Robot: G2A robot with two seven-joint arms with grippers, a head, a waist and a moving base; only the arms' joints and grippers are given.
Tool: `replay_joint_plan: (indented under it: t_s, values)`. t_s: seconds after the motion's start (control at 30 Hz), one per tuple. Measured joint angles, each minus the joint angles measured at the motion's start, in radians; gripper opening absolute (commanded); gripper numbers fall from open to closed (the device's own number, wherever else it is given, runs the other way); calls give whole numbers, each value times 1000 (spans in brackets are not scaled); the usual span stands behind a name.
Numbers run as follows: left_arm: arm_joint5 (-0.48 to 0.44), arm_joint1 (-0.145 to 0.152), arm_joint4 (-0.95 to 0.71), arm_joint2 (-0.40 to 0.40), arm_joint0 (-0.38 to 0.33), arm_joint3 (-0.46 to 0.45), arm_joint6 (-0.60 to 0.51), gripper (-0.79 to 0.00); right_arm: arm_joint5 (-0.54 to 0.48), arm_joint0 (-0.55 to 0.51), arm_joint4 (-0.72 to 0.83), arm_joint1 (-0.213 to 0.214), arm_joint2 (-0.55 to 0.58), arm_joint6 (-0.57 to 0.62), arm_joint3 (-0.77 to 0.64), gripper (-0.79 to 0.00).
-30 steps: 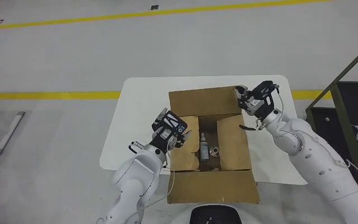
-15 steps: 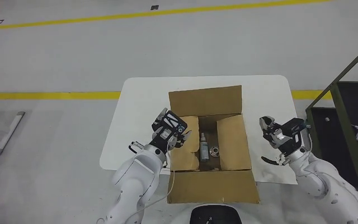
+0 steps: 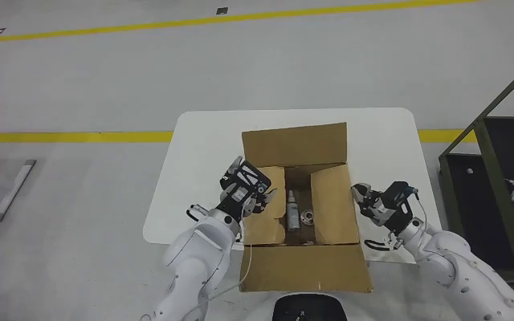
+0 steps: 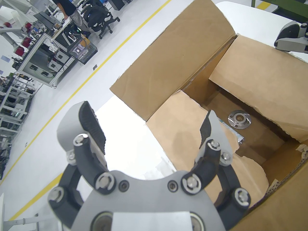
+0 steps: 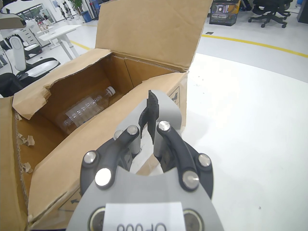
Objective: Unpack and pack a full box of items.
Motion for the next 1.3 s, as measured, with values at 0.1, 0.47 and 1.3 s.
replay_joint_plan:
  t_s: [0.1, 0.47, 1.3]
  values:
    - [-8, 0, -8, 12, -2, 6, -7, 0, -5, 6, -3, -2, -4, 2, 8, -785]
    - [-91, -14, -100, 137, -66, 87, -119, 0, 8, 5, -3, -8, 2, -16, 7, -785]
    - [-155, -12, 183, 254, -153, 268, -161, -785, 19, -25, 0, -14, 44, -44, -37, -785]
